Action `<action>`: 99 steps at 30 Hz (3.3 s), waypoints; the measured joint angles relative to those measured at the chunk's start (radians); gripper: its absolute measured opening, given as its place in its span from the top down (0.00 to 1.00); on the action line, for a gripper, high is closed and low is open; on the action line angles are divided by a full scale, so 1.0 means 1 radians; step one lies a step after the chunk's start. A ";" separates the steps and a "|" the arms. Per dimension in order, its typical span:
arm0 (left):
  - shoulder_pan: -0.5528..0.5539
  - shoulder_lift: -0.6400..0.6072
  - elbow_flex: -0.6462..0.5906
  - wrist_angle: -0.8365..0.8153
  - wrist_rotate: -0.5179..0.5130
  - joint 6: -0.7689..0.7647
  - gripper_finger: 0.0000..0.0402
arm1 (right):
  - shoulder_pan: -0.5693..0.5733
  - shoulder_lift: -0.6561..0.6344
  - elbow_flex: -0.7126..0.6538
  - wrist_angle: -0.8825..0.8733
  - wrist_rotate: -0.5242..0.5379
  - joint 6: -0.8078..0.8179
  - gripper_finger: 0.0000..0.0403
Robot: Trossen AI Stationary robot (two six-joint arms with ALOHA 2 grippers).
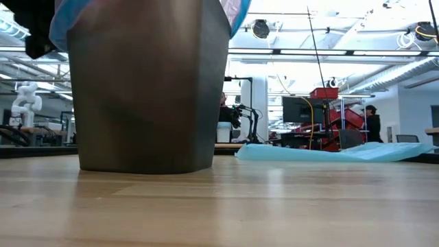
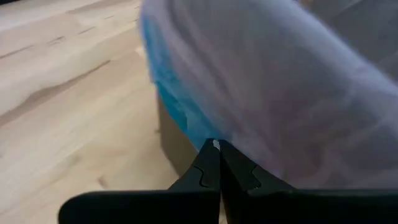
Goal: Place trash/remove bag and relplace
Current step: Remove the trash bag from the trash bin
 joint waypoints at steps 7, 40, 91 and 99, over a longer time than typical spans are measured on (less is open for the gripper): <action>0.059 0.039 -0.012 0.242 0.015 0.184 1.00 | 0.000 0.000 0.000 -0.006 0.000 0.004 1.00; 0.158 0.132 -0.010 0.265 0.226 0.244 0.81 | 0.013 0.000 0.000 -0.058 -0.006 0.079 1.00; 0.360 0.149 -0.009 0.364 0.400 0.535 0.69 | 0.013 0.000 0.000 -0.058 -0.032 0.098 1.00; 0.361 0.140 -0.009 0.398 0.406 0.613 0.99 | 0.013 0.000 0.000 -0.058 -0.031 0.098 1.00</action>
